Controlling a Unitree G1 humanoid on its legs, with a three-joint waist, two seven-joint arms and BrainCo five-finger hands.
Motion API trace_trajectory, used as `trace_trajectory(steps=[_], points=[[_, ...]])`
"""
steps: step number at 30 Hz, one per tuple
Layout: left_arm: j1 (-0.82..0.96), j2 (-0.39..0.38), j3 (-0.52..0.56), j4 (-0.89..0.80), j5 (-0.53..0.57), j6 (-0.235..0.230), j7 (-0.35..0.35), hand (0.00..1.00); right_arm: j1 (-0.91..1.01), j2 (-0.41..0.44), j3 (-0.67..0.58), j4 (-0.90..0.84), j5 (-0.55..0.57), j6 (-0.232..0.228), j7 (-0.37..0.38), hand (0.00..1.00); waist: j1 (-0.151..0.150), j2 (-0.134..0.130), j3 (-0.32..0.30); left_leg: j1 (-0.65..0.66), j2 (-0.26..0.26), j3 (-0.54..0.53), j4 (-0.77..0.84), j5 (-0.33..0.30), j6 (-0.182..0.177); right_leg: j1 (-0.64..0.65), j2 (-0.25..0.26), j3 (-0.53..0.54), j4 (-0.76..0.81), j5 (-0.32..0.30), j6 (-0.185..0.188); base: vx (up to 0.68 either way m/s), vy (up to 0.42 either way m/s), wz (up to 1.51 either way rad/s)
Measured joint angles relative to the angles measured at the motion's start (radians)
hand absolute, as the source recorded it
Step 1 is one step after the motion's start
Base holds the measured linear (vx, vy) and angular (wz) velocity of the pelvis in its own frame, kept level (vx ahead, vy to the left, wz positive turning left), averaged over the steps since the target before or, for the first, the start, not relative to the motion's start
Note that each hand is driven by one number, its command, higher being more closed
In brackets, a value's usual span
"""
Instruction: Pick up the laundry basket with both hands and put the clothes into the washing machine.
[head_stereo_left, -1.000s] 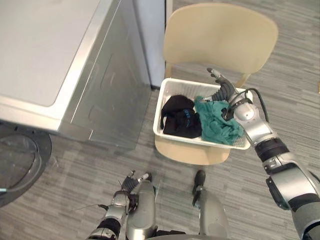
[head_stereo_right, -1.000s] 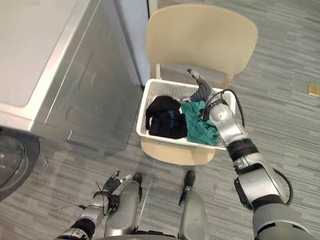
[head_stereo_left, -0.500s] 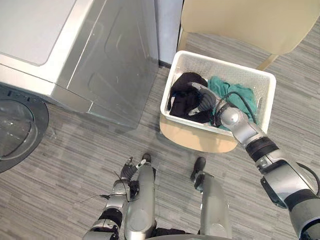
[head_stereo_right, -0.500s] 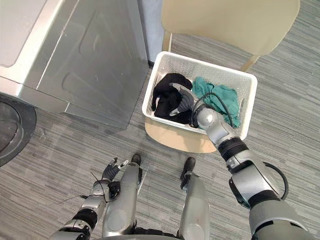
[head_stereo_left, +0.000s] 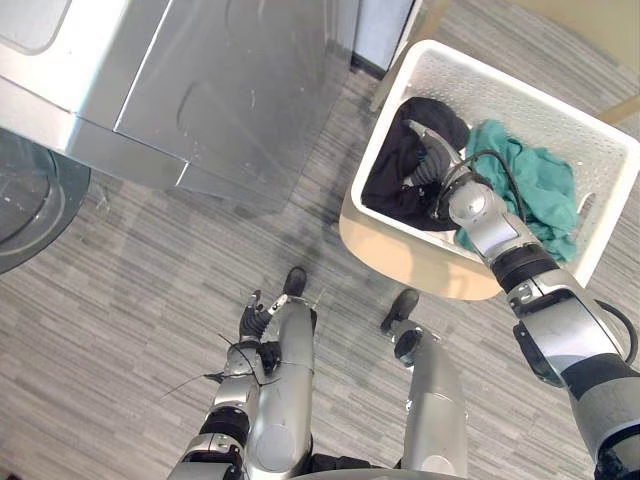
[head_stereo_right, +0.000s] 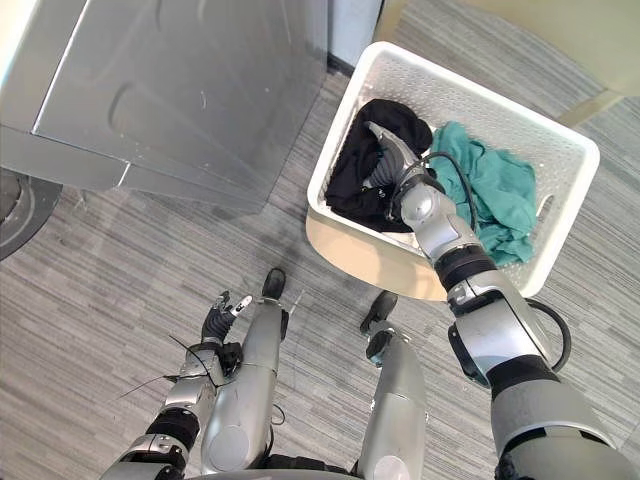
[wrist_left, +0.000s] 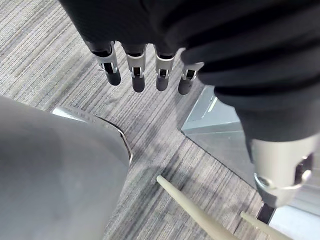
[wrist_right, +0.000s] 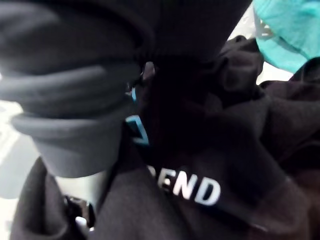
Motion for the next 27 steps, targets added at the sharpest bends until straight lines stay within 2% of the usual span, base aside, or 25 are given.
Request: trace_trajectory(steps=[5, 7, 11, 14, 18, 20, 21, 23, 25, 27], points=[[0.0, -0.001, 0.02, 0.002, -0.006, 0.001, 0.001, 0.0, 0.013, 0.023, 0.002, 0.001, -0.02, 0.003, -0.026, 1.0, -0.001, -0.003, 0.001, -0.015, -0.007, -0.011, 0.001, 0.0, 0.0, -0.009, -0.011, -0.016, 0.013, -0.017, -0.004, 0.06, -0.003, 0.1], [0.0, -0.003, 0.039, 0.009, -0.016, 0.001, 0.001, 0.0, 0.022, 0.039, 0.002, 0.002, -0.073, 0.003, -0.026, 1.0, -0.006, -0.01, -0.001, -0.015, -0.009, -0.012, 0.001, 0.001, -0.001, -0.009, -0.015, -0.019, 0.019, -0.023, -0.005, 0.06, -0.005, 0.07], [0.0, -0.004, 0.046, 0.013, -0.025, 0.003, 0.02, 0.0, 0.061, 0.066, -0.028, -0.012, -0.026, 0.012, -0.026, 1.0, -0.009, -0.019, 0.001, 0.011, -0.009, -0.01, 0.003, 0.003, -0.001, 0.015, -0.018, -0.02, 0.026, -0.026, -0.004, 0.09, -0.004, 0.04], [0.015, -0.007, 0.046, 0.013, -0.027, 0.009, 0.022, 0.0, 0.184, 0.072, -0.064, -0.109, 0.041, 0.034, -0.02, 1.0, -0.009, -0.021, 0.001, 0.091, -0.008, 0.002, -0.01, 0.007, -0.002, 0.091, -0.025, -0.023, 0.027, -0.03, -0.001, 0.1, -0.001, 0.09], [0.071, -0.012, 0.046, 0.0, -0.065, 0.008, 0.022, 0.0, 0.309, 0.053, -0.194, -0.313, 0.119, 0.036, -0.022, 1.0, -0.017, -0.028, -0.002, 0.253, -0.007, 0.059, -0.077, 0.015, 0.011, 0.221, -0.037, -0.007, -0.01, -0.039, 0.003, 0.03, 0.014, -0.11], [0.11, -0.009, 0.046, -0.008, -0.078, 0.008, 0.023, 0.0, 0.336, 0.023, -0.307, -0.427, 0.143, 0.032, -0.039, 1.0, -0.028, -0.036, -0.009, 0.347, -0.006, 0.076, -0.133, 0.028, 0.014, 0.298, -0.037, -0.002, -0.041, -0.038, 0.004, -0.03, 0.016, -0.08], [0.125, -0.004, 0.046, -0.009, -0.082, 0.008, 0.023, 0.0, 0.336, 0.021, -0.336, -0.433, 0.149, 0.032, -0.044, 1.0, -0.033, -0.043, -0.021, 0.372, -0.005, 0.08, -0.151, 0.033, 0.014, 0.316, -0.037, -0.002, -0.048, -0.038, 0.004, -0.03, 0.006, 0.0], [0.18, 0.0, 0.049, 0.004, -0.082, 0.01, 0.02, 0.0, 0.356, 0.007, -0.42, -0.439, 0.164, 0.032, -0.063, 1.0, -0.043, -0.061, -0.106, 0.433, -0.005, 0.086, -0.225, 0.056, 0.014, 0.365, -0.032, -0.012, -0.095, -0.033, 0.01, 0.03, -0.005, 0.04], [0.218, 0.001, 0.074, 0.016, -0.084, 0.014, 0.015, 0.0, 0.375, -0.024, -0.476, -0.442, 0.182, 0.032, -0.074, 1.0, -0.045, -0.067, -0.17, 0.513, -0.009, 0.087, -0.305, 0.084, 0.016, 0.435, -0.028, -0.025, -0.148, -0.023, 0.017, 0.11, -0.008, 0.1], [0.251, -0.024, 0.157, 0.022, -0.108, 0.022, 0.017, 0.0, 0.397, -0.043, -0.533, -0.495, 0.206, 0.028, -0.086, 1.0, -0.046, -0.065, -0.257, 0.58, -0.008, 0.085, -0.385, 0.111, 0.018, 0.499, -0.013, -0.038, -0.224, 0.0, 0.027, 0.14, -0.017, 0.02]])
